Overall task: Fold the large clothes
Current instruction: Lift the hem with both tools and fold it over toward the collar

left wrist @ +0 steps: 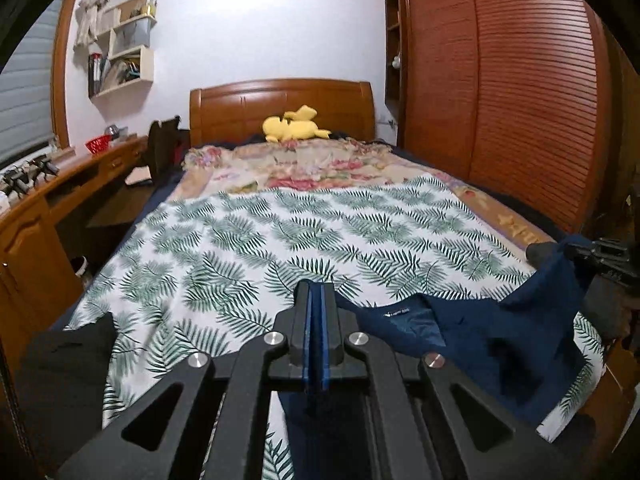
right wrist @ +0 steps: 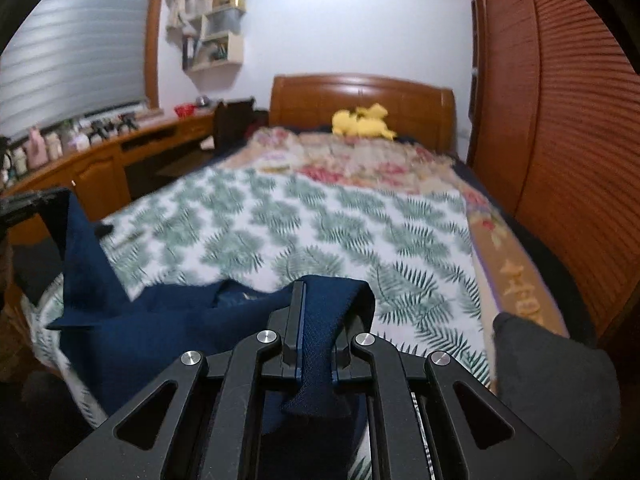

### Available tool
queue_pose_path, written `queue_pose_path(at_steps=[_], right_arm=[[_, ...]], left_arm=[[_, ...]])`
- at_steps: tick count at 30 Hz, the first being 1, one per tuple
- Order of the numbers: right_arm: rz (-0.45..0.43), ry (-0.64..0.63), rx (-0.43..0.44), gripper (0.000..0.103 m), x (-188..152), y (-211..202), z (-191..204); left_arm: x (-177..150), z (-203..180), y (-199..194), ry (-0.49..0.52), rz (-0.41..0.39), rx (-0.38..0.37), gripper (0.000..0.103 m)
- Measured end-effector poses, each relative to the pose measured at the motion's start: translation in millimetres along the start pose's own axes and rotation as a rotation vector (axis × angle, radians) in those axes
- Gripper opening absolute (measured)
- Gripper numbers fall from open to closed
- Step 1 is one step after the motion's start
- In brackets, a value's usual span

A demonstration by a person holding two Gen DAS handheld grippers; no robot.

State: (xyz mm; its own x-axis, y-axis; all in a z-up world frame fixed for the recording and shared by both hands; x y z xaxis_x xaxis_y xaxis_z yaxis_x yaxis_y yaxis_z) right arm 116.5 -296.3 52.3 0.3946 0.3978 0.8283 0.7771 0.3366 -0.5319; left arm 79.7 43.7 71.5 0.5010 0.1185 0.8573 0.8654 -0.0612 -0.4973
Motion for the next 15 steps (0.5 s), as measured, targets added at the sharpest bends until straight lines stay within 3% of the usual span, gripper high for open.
queue_pose_path(at_steps=[8, 13, 14, 15], right_arm=[[0.077, -0.006, -0.053, 0.008, -21.7, 50.9, 0.1], [0.129, -0.008, -0.069, 0.016, -30.0, 69.2, 1.5], [0.141, -0.010, -0.078, 0.025, -31.8, 72.4, 3.1], [0.146, -0.014, -0.091, 0.044, -33.0, 74.0, 4.6]], left_arm=[[-20.2, 9.1, 46.6, -0.017, 0.049, -0.041, 0.003], [-34.1, 17.7, 48.0, -0.020, 0.035, -0.054, 0.010], [-36.5, 18.4, 46.9, -0.018, 0.027, -0.056, 0.013], [-37.5, 18.4, 47.2, -0.012, 0.025, -0.053, 0.015]])
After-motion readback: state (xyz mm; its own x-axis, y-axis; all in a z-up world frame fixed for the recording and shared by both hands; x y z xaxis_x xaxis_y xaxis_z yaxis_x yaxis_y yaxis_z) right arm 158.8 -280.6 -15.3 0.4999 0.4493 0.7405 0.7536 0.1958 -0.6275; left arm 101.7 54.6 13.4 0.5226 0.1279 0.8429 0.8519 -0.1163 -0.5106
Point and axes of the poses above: each gripper's, at about its wrist camera, not at the fingertips, and y roughly the way its jaws point, z to its left, x to its top, the point moved 2 cm from there along y, roughly the way its jaws point, and after that the axes turned 7 degrees about -y, right-handed, at the moved point
